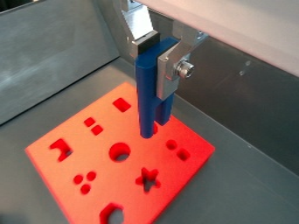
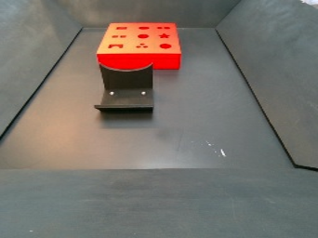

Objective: Insert the square-circle object.

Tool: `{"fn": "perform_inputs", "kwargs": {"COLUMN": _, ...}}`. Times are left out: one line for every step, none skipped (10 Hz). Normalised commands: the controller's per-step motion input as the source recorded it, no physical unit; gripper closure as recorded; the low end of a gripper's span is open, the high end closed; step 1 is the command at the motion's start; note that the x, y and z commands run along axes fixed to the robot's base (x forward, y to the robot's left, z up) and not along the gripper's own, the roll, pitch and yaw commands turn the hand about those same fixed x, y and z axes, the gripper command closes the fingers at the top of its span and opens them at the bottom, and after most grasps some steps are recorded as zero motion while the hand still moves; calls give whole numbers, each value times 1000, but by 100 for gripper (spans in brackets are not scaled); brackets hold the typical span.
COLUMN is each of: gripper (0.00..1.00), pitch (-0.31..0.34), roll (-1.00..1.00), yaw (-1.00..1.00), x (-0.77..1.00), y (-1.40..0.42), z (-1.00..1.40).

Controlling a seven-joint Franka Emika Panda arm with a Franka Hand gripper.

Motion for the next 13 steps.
{"fn": "perform_inputs", "kwargs": {"gripper": 100, "pitch": 0, "roll": 294, "yaw": -203, "x": 506, "y": -574, "z": -591}}
{"fn": "perform_inputs", "kwargs": {"gripper": 100, "pitch": 57, "roll": 327, "yaw": -500, "x": 163, "y": -366, "z": -551}}
{"fn": "perform_inputs", "kwargs": {"gripper": 100, "pitch": 0, "roll": 96, "yaw": -869, "x": 77, "y": -186, "z": -360}}
{"fn": "perform_inputs", "kwargs": {"gripper": 100, "pitch": -100, "roll": -34, "yaw": -991, "x": 0, "y": -77, "z": -263}}
{"fn": "perform_inputs", "kwargs": {"gripper": 100, "pitch": -137, "roll": -94, "yaw": -1000, "x": 0, "y": -9, "z": -180}}
{"fn": "perform_inputs", "kwargs": {"gripper": 100, "pitch": -139, "roll": -93, "yaw": -1000, "x": 0, "y": -11, "z": -186}}
{"fn": "perform_inputs", "kwargs": {"gripper": 100, "pitch": -134, "roll": -89, "yaw": -1000, "x": 0, "y": -11, "z": -189}}
{"fn": "perform_inputs", "kwargs": {"gripper": 100, "pitch": -100, "roll": -79, "yaw": -1000, "x": 0, "y": -11, "z": -237}}
{"fn": "perform_inputs", "kwargs": {"gripper": 100, "pitch": -84, "roll": -76, "yaw": -1000, "x": 0, "y": -17, "z": -280}}
{"fn": "perform_inputs", "kwargs": {"gripper": 100, "pitch": -36, "roll": -63, "yaw": -1000, "x": 0, "y": -11, "z": -311}}
{"fn": "perform_inputs", "kwargs": {"gripper": 100, "pitch": 0, "roll": -51, "yaw": -1000, "x": 0, "y": -9, "z": -334}}
{"fn": "perform_inputs", "kwargs": {"gripper": 100, "pitch": 0, "roll": -36, "yaw": -1000, "x": 0, "y": 0, "z": -366}}
{"fn": "perform_inputs", "kwargs": {"gripper": 100, "pitch": 80, "roll": 0, "yaw": -1000, "x": 0, "y": 0, "z": -277}}
